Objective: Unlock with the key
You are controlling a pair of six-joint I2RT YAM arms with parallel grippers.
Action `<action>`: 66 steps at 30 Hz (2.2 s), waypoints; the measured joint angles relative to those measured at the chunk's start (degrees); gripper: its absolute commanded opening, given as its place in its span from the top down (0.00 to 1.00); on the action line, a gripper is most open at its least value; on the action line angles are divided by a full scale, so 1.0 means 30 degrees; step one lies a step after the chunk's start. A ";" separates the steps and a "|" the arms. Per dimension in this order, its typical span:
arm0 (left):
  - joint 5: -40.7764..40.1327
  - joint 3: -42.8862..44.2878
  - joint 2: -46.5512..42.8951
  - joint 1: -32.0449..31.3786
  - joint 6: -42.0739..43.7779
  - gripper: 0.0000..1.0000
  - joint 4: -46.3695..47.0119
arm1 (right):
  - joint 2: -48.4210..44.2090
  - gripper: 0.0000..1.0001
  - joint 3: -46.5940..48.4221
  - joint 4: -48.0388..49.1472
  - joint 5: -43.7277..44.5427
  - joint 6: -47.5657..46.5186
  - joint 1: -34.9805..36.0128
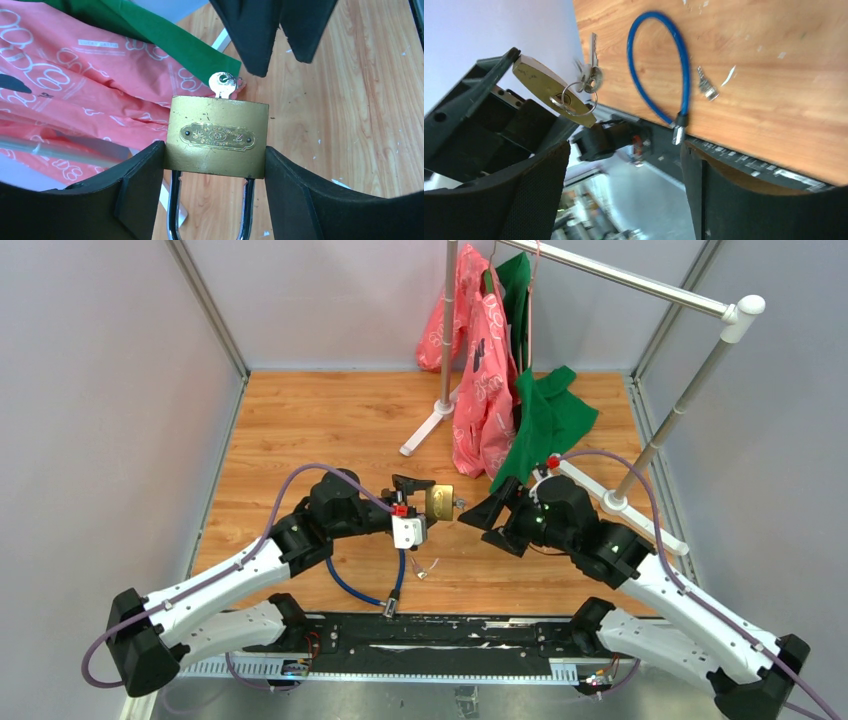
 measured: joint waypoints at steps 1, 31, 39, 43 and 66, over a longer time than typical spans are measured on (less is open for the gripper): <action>-0.0073 0.0000 0.0000 0.0000 0.0007 1.00 0.0146 | -0.0168 0.18 0.0066 -0.0109 0.0321 -0.1486 0.0000; 0.3147 0.0233 0.0044 -0.0007 -0.0998 1.00 -0.0051 | 0.3155 0.37 0.2885 0.3730 -0.4707 -1.7354 0.0000; 0.3206 0.0255 0.0022 -0.0007 -0.1005 1.00 -0.0073 | 0.3708 0.52 0.2885 0.4437 -0.5909 -1.7078 -0.0007; 0.3264 0.0255 -0.0066 -0.0007 -0.1005 1.00 -0.0226 | 0.4000 0.77 0.2885 0.4590 -0.6127 -1.6750 -0.0044; 0.2863 0.0641 -0.0539 -0.0058 -0.0991 0.00 -0.0342 | 0.3228 1.00 0.2878 0.3781 -0.5887 -1.6181 -0.0226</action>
